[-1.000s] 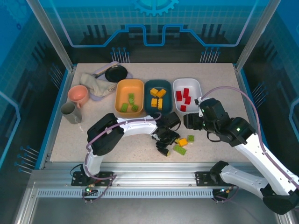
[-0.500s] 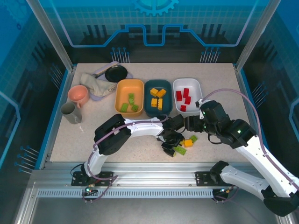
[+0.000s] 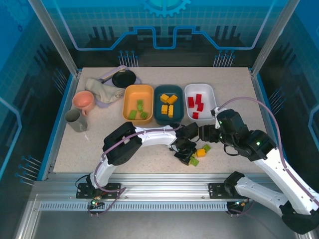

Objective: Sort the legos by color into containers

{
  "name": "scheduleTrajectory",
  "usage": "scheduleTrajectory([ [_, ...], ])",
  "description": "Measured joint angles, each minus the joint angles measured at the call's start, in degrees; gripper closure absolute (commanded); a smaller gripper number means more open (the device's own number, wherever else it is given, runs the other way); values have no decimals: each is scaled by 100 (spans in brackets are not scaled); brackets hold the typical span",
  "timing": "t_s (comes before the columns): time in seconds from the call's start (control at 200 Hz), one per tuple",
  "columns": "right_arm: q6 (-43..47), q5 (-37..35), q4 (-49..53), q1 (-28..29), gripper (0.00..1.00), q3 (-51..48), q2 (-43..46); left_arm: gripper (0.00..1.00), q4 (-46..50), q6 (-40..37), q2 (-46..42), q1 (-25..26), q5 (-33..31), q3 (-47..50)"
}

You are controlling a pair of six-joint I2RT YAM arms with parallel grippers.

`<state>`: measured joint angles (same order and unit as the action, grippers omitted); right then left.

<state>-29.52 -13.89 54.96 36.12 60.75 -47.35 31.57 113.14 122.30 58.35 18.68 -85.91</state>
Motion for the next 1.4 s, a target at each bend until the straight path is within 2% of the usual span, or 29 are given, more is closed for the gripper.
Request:
scheduleTrajectory([
  [0.21, 118, 114, -15, -83, 34, 2, -17, 69, -151, -280, -170, -85, -302, 166],
  [0.43, 302, 540, -310, -219, 35, 26, -236, 69, 35, -841, -1023, -651, -935, 634],
  [0.625, 428, 1484, -1095, -249, 35, 273, -688, 69, 564, -1611, -2282, -1397, -1432, 887],
  [0.815, 260, 2245, -1945, -286, 36, 509, -1606, 68, 1001, -2684, -2817, -2564, -1840, 807],
  [0.955, 136, 2529, -2277, -306, 36, 885, -2387, 68, 1047, -3405, -2726, -3399, -1952, 588],
  [1.085, -9, 2688, -2564, -323, 35, 1244, -3060, 68, 907, -3987, -2168, -3967, -1945, 7],
  [1.4, -511, 2922, -3672, -372, 32, 1561, -4284, 68, 612, -4717, -190, -4494, -1818, -1670],
])
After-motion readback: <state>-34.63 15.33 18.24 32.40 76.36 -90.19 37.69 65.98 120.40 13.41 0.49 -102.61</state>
